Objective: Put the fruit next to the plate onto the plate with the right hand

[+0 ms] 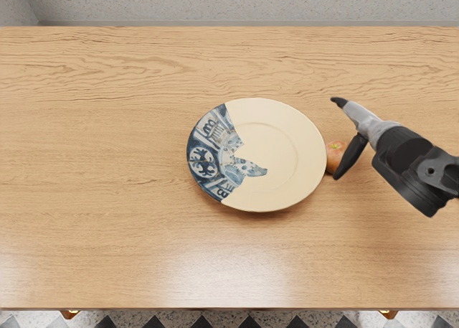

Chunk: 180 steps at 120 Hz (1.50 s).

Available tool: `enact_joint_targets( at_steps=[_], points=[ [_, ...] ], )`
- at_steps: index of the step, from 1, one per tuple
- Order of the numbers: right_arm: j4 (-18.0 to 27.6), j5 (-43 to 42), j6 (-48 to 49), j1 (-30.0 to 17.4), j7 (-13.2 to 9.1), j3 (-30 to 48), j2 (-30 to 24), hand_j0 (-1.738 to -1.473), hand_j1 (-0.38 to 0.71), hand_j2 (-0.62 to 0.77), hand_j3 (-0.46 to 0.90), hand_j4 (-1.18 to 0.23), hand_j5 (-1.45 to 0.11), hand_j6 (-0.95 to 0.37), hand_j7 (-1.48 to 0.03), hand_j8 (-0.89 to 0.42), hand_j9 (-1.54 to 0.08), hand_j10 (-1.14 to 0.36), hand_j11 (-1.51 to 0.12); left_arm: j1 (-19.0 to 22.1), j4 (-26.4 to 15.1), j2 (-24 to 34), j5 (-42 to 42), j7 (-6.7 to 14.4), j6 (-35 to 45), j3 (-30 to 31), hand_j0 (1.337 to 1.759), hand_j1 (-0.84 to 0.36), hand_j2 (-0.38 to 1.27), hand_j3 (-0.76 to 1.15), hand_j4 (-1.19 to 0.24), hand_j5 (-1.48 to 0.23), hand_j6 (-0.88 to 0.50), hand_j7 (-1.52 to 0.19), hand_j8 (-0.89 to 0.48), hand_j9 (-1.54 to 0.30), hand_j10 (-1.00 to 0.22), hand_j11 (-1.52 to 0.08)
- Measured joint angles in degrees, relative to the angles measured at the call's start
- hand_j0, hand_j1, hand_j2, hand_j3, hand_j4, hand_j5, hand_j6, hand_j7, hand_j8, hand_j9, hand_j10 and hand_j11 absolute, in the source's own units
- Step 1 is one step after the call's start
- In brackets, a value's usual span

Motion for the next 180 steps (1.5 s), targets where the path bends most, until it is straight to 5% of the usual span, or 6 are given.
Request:
enact_joint_targets(
  at_steps=[14, 48, 81, 180],
  points=[
    [-0.21, 4.23, -0.06, 6.38, 0.0, -7.5, 0.28, -1.658, -0.3, -0.01, 0.0, -0.05, -0.06, -0.05, -0.06, -0.05, -0.06, -0.05, -0.06, 0.0, 0.0, 0.0, 0.0, 0.0, 0.0, -0.01, 1.658, 0.34, 0.0, 0.0, -0.01, -0.01, -0.01, -0.01, -0.01, -0.01, -0.01, -0.01],
    [-1.86, 6.29, -6.78, 13.18, 0.0, -18.29, 3.61, -1.658, -0.22, -0.02, 0.0, -0.11, -0.15, -0.12, -0.15, -0.11, -0.15, -0.11, -0.15, 0.0, 0.0, 0.0, 0.0, 0.0, 0.0, 0.0, 1.658, 0.34, 0.0, 0.0, -0.01, -0.01, -0.01, -0.01, -0.01, -0.01, -0.01, -0.01],
    [-6.19, 7.32, -7.92, 13.88, 0.0, -24.96, 9.05, -1.658, -0.18, -0.03, 0.0, -0.14, -0.18, -0.14, -0.18, -0.14, -0.18, -0.14, -0.18, 0.0, 0.0, 0.0, 0.0, 0.0, 0.0, 0.0, 1.658, 0.34, 0.0, 0.0, -0.01, -0.01, -0.01, -0.01, -0.01, -0.01, -0.01, -0.01],
    [-6.55, 12.32, -8.0, 16.34, -0.01, -27.45, 11.14, -1.658, 0.07, -0.05, 0.0, -0.36, -0.46, -0.36, -0.46, -0.36, -0.46, -0.36, -0.46, 0.0, 0.0, 0.0, 0.0, 0.0, 0.0, -0.01, 1.658, 0.34, 0.0, 0.0, -0.01, -0.01, -0.01, -0.01, -0.01, -0.01, -0.01, -0.01]
  ],
)
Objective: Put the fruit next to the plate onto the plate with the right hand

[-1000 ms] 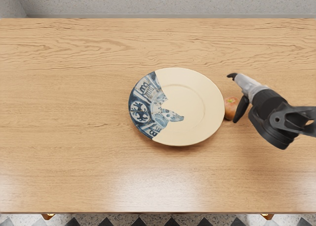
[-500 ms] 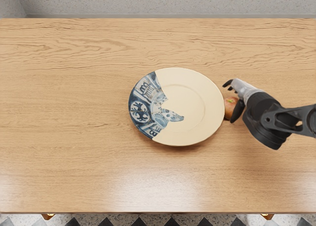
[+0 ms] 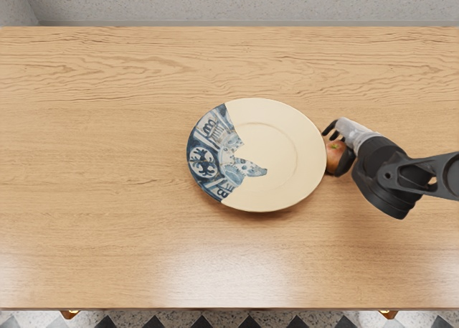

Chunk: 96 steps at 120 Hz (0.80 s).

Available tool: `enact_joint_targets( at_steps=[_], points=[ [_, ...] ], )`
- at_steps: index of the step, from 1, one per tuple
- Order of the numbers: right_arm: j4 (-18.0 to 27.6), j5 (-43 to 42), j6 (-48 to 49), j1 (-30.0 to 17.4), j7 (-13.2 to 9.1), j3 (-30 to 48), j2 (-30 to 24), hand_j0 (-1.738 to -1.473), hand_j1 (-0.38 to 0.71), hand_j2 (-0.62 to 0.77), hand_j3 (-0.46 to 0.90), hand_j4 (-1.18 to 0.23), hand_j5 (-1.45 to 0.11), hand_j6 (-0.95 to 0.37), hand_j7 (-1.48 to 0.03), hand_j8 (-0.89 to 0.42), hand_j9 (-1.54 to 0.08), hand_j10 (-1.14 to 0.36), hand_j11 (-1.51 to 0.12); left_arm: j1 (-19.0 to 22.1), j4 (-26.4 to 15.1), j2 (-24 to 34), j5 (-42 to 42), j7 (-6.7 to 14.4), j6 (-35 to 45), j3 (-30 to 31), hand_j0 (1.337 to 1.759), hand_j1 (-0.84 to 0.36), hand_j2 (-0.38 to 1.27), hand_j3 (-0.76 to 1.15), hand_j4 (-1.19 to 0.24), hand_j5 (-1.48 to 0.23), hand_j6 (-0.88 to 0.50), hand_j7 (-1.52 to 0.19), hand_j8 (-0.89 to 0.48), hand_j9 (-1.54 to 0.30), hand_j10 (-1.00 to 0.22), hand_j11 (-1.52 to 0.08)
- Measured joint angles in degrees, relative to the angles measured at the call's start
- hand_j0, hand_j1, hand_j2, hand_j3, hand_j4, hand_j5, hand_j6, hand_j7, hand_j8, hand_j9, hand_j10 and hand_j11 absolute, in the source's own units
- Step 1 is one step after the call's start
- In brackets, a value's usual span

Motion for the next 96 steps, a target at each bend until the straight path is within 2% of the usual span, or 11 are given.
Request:
enact_joint_targets(
  at_steps=[33, 57, 96],
  points=[
    [0.03, 0.06, 0.01, 0.0, 0.01, 0.02, -0.58, -1.658, 0.14, -0.01, 0.0, -0.42, -0.56, -0.43, -0.55, -0.43, -0.56, -0.43, -0.56, 0.0, 0.0, 0.0, 0.0, 0.0, 0.0, 0.01, 1.658, 0.34, 0.0, 0.0, -0.01, -0.01, -0.01, -0.01, -0.01, -0.01, -0.01, -0.01],
    [0.03, 0.11, 0.02, -0.01, 0.01, 0.27, -1.33, -1.658, 0.17, 0.05, 0.0, -0.46, -0.61, -0.41, -0.6, -0.46, -0.61, -0.46, -0.61, 0.0, 0.0, 0.0, 0.0, 0.0, 0.0, 0.01, 1.658, 0.34, 0.0, 0.0, -0.01, -0.01, -0.01, -0.01, -0.01, -0.01, -0.01, -0.01],
    [-0.07, 1.17, -0.07, -0.05, -0.02, 0.64, -1.88, -1.656, 0.22, 0.27, 0.0, -0.57, -0.78, -0.41, -0.79, -0.45, -0.78, -0.61, -0.78, 0.0, 0.0, 0.0, 0.0, 0.0, 0.0, 0.01, 1.658, 0.34, 0.0, 0.0, -0.01, -0.01, -0.01, -0.01, -0.01, -0.01, -0.01, -0.01]
  ],
)
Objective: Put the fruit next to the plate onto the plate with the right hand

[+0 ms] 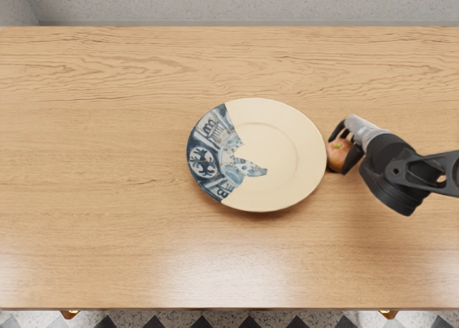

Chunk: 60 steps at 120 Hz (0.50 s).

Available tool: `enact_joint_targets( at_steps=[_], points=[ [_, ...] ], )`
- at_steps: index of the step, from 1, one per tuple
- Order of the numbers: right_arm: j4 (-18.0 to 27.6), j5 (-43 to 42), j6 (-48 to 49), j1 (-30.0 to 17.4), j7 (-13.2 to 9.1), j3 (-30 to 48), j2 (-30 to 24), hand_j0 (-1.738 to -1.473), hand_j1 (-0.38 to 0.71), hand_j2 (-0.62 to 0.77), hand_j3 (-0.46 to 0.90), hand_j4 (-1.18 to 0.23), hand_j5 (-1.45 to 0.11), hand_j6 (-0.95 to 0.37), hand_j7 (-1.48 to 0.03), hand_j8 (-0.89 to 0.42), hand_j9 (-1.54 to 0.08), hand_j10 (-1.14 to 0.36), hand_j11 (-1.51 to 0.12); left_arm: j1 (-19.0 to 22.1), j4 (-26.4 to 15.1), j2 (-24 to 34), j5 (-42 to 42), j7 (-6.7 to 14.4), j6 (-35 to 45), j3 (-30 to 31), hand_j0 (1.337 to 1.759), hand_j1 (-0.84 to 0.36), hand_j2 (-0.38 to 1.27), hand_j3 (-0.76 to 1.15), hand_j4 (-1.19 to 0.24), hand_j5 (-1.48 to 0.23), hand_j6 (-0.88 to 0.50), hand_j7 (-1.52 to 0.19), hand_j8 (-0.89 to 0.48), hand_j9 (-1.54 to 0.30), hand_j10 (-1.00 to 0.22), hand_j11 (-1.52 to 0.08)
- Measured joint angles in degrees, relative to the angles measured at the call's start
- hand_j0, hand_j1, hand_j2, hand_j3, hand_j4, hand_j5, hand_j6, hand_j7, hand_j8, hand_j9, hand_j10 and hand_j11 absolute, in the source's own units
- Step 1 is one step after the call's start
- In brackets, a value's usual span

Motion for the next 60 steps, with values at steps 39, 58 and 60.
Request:
enact_joint_targets(
  at_steps=[39, 58, 60],
  points=[
    [0.02, 1.62, 0.14, -0.07, 0.09, 1.57, -1.36, -1.655, 0.19, 0.35, 0.0, -0.6, -0.92, -0.45, -0.89, -0.46, -0.91, -0.67, -0.92, 0.0, 0.0, 0.0, 0.0, 0.0, 0.0, -0.01, 1.658, 0.34, 0.0, 0.0, -0.01, -0.01, -0.01, -0.01, -0.01, -0.01, -0.01, -0.01],
    [0.03, 1.76, 0.18, -0.02, 0.17, 4.17, -3.27, -1.656, 0.2, 0.4, 0.0, -0.58, -0.95, -0.43, -0.91, -0.45, -0.94, -0.68, -0.95, 0.0, 0.0, 0.0, 0.0, 0.0, 0.0, 0.0, 1.658, 0.34, 0.0, 0.0, -0.01, -0.01, -0.01, -0.01, -0.01, -0.01, -0.01, -0.01],
    [0.02, 1.76, 0.18, -0.01, 0.18, 4.44, -3.5, -1.656, 0.21, 0.4, 0.0, -0.58, -0.95, -0.43, -0.91, -0.45, -0.94, -0.68, -0.95, 0.0, 0.0, 0.0, 0.0, 0.0, 0.0, 0.0, 1.658, 0.34, 0.0, 0.0, -0.01, -0.01, -0.01, -0.01, -0.01, -0.01, -0.01, -0.01]
  ],
)
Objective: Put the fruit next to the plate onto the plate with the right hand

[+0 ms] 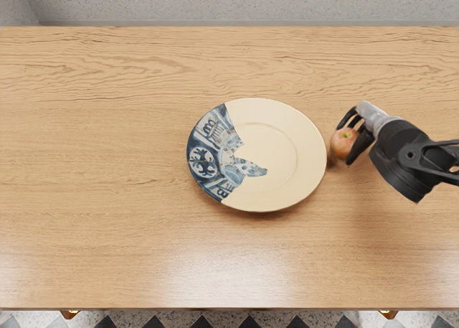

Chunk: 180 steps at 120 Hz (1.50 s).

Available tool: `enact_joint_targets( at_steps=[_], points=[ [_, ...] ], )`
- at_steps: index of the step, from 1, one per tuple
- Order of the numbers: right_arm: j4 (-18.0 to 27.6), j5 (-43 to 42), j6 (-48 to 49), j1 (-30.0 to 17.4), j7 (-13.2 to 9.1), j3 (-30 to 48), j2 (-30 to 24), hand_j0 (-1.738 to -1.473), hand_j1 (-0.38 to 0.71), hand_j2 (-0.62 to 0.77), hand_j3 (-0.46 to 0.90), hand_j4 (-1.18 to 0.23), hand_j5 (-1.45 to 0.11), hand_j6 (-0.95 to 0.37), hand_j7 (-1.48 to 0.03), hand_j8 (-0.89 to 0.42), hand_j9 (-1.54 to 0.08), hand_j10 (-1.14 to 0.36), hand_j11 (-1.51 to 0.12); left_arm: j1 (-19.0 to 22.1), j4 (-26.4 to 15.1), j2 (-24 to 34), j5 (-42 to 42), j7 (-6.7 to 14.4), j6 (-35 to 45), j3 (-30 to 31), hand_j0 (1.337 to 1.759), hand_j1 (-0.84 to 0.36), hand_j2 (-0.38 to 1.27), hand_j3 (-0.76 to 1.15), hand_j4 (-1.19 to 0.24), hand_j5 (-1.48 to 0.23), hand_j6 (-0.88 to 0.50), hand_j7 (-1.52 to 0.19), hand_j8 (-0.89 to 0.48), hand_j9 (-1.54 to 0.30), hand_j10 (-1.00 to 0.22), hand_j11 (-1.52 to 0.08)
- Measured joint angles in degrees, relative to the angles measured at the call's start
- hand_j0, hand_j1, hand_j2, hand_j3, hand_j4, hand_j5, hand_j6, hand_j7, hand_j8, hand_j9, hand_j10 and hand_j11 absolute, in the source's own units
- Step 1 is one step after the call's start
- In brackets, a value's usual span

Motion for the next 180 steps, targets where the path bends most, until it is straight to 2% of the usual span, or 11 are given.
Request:
enact_joint_targets(
  at_steps=[36, 54, 77, 89, 95, 107, 128, 150, 180],
  points=[
    [-1.12, 0.1, 0.01, 1.55, -0.04, 8.18, -0.45, -1.657, 0.23, 0.42, 0.0, -0.55, -0.98, -0.4, -0.93, -0.42, -0.97, -0.69, -0.97, 0.0, 0.0, 0.0, 0.0, 0.0, 0.0, 0.01, 1.658, 0.34, 0.0, 0.0, -0.01, -0.01, -0.01, -0.01, -0.01, -0.01, -0.01, -0.01],
    [-2.31, 0.07, 0.07, 2.52, -0.04, 11.47, 4.35, -1.657, 0.25, 0.46, 0.0, -0.52, -1.02, -0.39, -0.95, -0.41, -1.0, -0.7, -1.0, 0.0, 0.0, 0.0, 0.0, 0.0, 0.0, 0.01, 1.658, 0.34, 0.0, 0.0, -0.01, -0.01, -0.01, -0.01, -0.01, -0.01, -0.01, -0.01],
    [-5.16, 0.16, 0.16, 2.25, -0.04, 13.44, 13.96, -1.657, 0.22, 0.41, 0.0, -0.52, -1.07, -0.38, -0.98, -0.39, -1.03, -0.72, -1.04, 0.0, 0.0, 0.0, 0.0, 0.0, 0.0, 0.0, 1.658, 0.34, 0.0, 0.0, -0.01, -0.01, -0.01, -0.01, -0.01, -0.01, -0.01, -0.01],
    [-5.55, 0.14, 0.16, 1.58, -0.03, 13.59, 16.44, -1.658, 0.26, 0.49, 0.0, -0.55, -1.07, -0.37, -0.97, -0.38, -1.03, -0.7, -1.04, 0.0, 0.0, 0.0, 0.0, 0.0, 0.0, 0.0, 1.658, 0.34, 0.0, 0.0, -0.01, -0.01, -0.01, -0.01, -0.01, -0.01, -0.01, -0.01],
    [-5.68, -0.11, 0.05, 1.31, -0.08, 13.62, 17.05, -1.658, 0.22, 0.4, 0.0, -0.52, -0.95, -0.37, -0.87, -0.38, -0.92, -0.64, -0.93, 0.0, 0.0, 0.0, 0.0, 0.0, 0.0, 0.0, 1.658, 0.34, 0.0, 0.0, -0.01, -0.01, -0.01, -0.01, -0.01, -0.01, -0.01, -0.01],
    [-5.82, -0.38, -0.05, 0.74, -0.12, 13.87, 17.53, -1.658, 0.05, 0.24, 0.0, -0.36, -0.63, -0.27, -0.59, -0.27, -0.62, -0.43, -0.62, 0.0, 0.0, 0.0, 0.0, 0.0, 0.0, 0.01, 1.658, 0.34, 0.0, 0.0, -0.01, -0.01, -0.01, -0.01, -0.01, -0.01, -0.01, -0.01],
    [-5.86, -0.39, -0.1, -3.19, -0.14, 21.26, 14.48, -1.658, -0.17, 0.1, 0.0, -0.16, -0.28, -0.12, -0.26, -0.12, -0.27, -0.19, -0.27, 0.0, 0.0, 0.0, -0.01, 0.0, 0.0, 0.01, 1.658, 0.34, 0.0, 0.0, -0.01, -0.01, -0.01, -0.01, -0.01, -0.01, -0.01, -0.01],
    [-5.7, -0.28, -0.12, -8.53, -0.15, 30.46, 9.04, -1.658, -0.28, 0.04, 0.0, -0.07, -0.11, -0.05, -0.11, -0.05, -0.11, -0.08, -0.11, 0.0, 0.0, 0.0, 0.0, 0.0, 0.0, -0.02, 1.658, 0.34, 0.0, 0.0, -0.01, -0.01, -0.01, -0.01, -0.01, -0.01, -0.01, -0.01],
    [-5.44, -0.18, -0.12, -18.26, -0.15, 45.77, 5.95, -1.658, -0.33, 0.01, 0.0, -0.02, -0.03, -0.02, -0.03, -0.02, -0.03, -0.02, -0.03, 0.0, 0.0, 0.0, 0.0, 0.0, 0.0, 0.0, 1.658, 0.34, 0.0, 0.0, -0.01, -0.01, -0.01, -0.01, -0.01, -0.01, -0.01, -0.01]
  ],
)
